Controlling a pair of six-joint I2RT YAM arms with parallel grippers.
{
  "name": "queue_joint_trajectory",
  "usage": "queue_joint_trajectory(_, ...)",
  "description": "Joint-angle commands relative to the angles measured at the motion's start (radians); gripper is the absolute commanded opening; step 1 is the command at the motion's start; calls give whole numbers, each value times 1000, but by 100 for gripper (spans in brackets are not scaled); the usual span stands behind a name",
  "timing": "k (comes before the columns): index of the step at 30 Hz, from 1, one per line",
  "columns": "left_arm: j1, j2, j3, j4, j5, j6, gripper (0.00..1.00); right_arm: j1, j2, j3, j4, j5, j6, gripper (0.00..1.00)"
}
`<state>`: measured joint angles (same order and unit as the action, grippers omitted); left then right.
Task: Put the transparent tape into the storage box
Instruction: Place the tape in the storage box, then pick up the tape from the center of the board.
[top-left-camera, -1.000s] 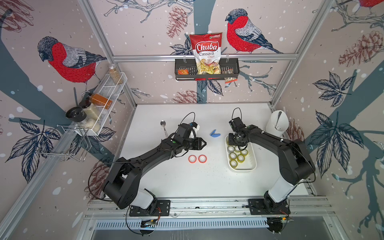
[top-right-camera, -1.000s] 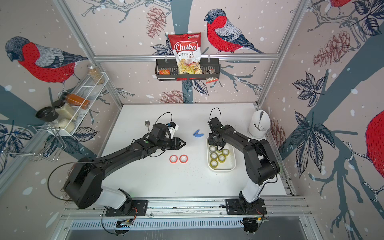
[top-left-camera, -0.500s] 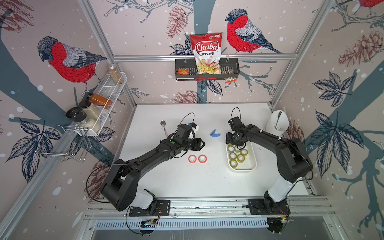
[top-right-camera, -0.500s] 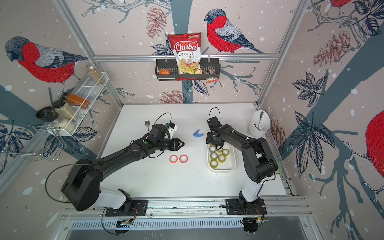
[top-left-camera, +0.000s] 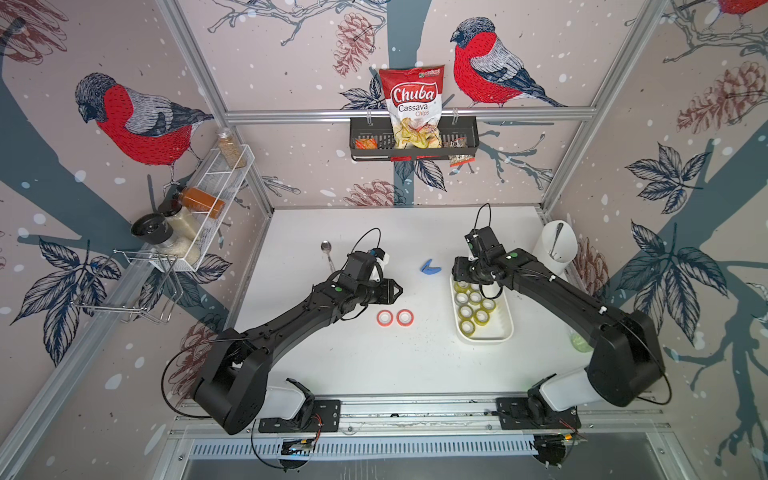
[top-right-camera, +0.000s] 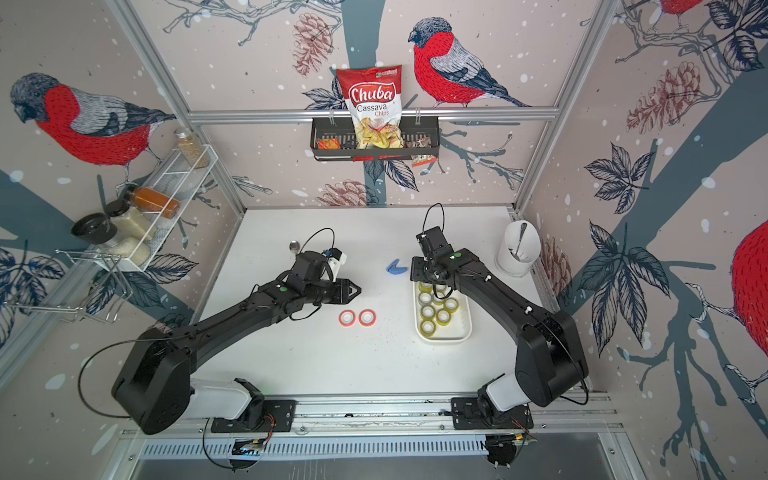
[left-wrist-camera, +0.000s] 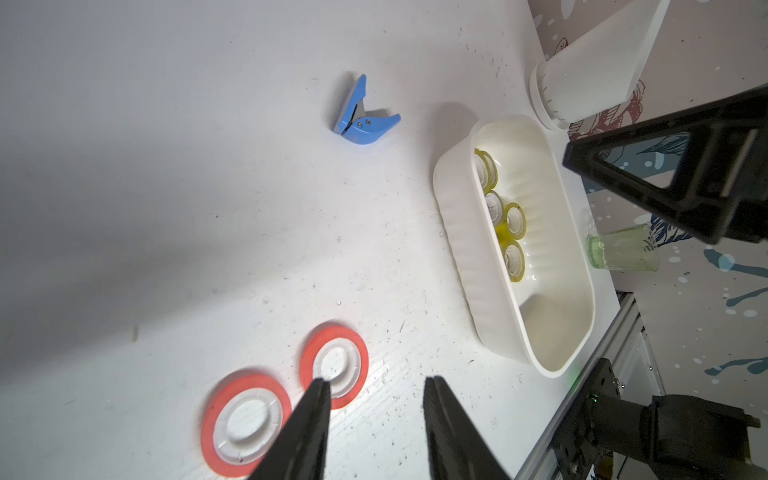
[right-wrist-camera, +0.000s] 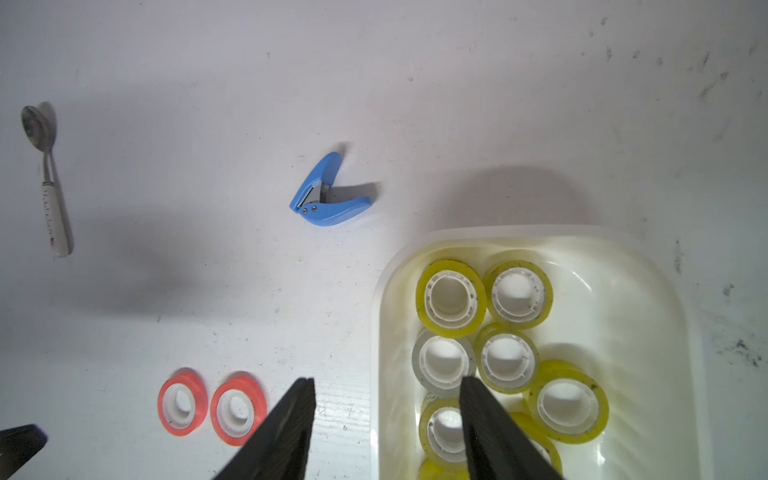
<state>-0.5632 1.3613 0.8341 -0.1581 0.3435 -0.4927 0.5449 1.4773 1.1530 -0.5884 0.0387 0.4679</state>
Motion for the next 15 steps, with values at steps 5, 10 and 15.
queue_joint_trajectory(5, 35, -40, -50, -43, -15, -30, 43, 91, 1, 7, -61, -125, -136, 60)
queue_joint_trajectory(10, 43, -57, -82, -55, -24, -47, 43, 198, 31, 7, -88, -86, -170, 66)
queue_joint_trajectory(15, 50, -65, -98, -84, -52, -58, 43, 271, 61, 4, -77, -70, -157, 69)
